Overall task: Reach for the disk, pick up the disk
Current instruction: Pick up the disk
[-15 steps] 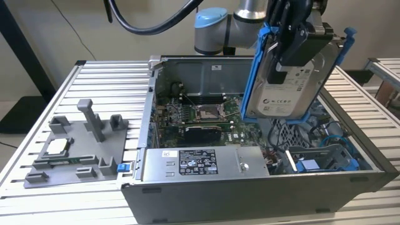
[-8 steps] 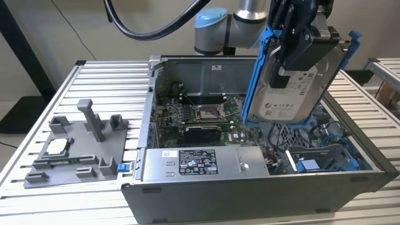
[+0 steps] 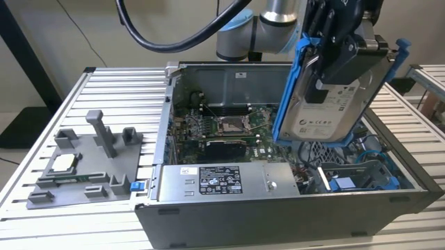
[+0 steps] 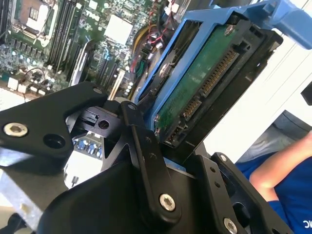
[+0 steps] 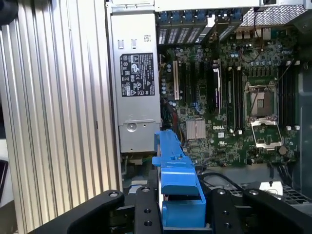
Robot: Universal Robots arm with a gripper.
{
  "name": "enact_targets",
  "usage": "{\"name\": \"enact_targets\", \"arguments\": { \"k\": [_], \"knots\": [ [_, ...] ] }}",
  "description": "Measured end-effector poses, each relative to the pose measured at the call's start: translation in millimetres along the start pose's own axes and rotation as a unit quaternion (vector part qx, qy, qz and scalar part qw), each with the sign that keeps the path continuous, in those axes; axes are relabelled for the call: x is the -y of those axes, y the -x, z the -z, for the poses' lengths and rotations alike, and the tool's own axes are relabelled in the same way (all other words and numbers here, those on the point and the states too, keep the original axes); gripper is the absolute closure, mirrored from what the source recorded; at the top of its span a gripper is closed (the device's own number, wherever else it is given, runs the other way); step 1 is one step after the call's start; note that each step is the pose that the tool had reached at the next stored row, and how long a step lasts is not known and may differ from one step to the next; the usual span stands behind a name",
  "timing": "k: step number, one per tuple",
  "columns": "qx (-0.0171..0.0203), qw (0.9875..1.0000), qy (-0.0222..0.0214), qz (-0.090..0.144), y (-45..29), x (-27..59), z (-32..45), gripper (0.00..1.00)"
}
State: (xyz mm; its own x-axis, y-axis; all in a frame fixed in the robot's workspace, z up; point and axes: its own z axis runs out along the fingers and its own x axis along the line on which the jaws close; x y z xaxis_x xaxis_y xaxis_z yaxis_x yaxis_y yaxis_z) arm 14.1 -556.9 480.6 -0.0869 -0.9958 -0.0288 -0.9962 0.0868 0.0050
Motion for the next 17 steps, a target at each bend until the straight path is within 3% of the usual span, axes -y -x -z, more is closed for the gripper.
{"name": "enact_targets", "arguments": {
  "k": [17],
  "knots": [
    [-0.0001,1.0,0.0014,0.0,-2.7,40.2,-1.0,1.0]
  ]
}}
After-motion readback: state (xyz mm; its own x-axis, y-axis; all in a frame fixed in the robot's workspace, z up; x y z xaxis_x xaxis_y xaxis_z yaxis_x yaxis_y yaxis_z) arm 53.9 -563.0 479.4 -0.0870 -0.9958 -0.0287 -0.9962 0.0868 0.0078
